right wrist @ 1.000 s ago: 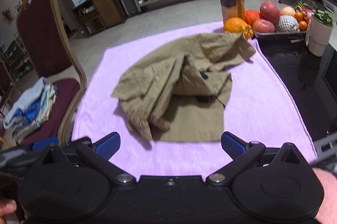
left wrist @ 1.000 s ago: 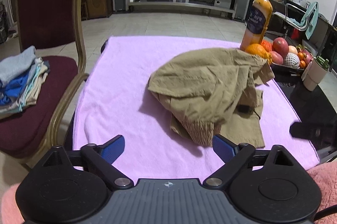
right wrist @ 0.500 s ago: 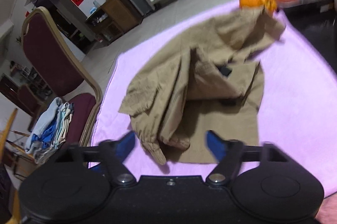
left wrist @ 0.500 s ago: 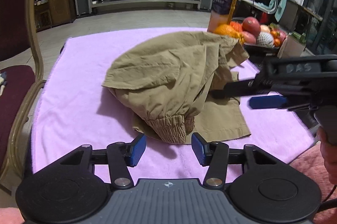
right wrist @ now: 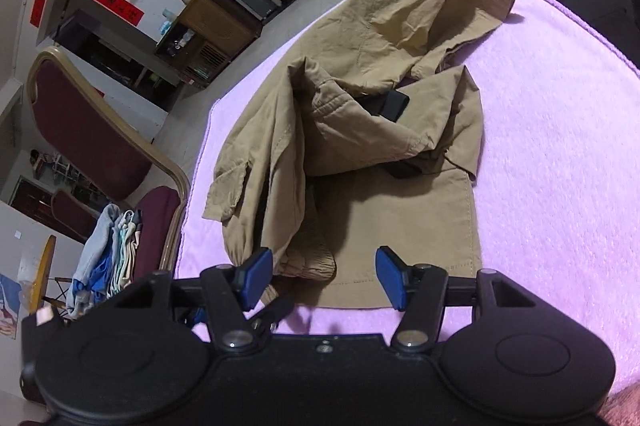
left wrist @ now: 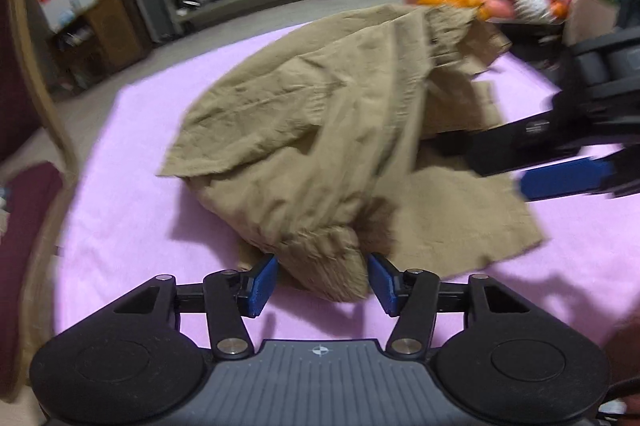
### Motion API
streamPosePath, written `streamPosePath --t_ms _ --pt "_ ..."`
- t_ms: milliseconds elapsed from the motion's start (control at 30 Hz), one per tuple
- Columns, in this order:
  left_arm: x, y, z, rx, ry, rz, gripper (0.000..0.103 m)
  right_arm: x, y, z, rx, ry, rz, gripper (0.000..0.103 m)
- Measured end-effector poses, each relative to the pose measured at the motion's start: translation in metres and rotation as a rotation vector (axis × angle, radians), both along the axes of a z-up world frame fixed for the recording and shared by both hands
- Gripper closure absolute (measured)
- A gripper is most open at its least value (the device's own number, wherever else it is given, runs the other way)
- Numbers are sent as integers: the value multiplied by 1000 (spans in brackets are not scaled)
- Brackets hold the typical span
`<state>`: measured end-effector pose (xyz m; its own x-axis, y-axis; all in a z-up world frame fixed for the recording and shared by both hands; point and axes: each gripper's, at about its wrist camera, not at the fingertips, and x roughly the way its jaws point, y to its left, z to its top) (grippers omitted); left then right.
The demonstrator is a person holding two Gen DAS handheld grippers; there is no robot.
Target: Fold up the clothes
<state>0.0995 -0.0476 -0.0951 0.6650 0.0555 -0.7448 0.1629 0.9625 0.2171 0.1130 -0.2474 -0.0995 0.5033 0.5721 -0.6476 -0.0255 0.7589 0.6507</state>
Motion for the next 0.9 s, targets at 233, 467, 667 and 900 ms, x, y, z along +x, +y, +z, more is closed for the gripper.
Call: streamPosePath --t_ms 233,467,667,900 --pt "3 16 17 -7 -127 99 47 2 19 -1 -70 -28 78 45" --pt "16 34 25 -36 -170 117 53 21 46 -4 15 -82 97 47" --pt "18 49 23 -83 -165 128 57 46 45 -16 236 -77 -1 46" --pt "22 57 29 -116 -171 144 56 43 31 -14 -4 -45 -153 100"
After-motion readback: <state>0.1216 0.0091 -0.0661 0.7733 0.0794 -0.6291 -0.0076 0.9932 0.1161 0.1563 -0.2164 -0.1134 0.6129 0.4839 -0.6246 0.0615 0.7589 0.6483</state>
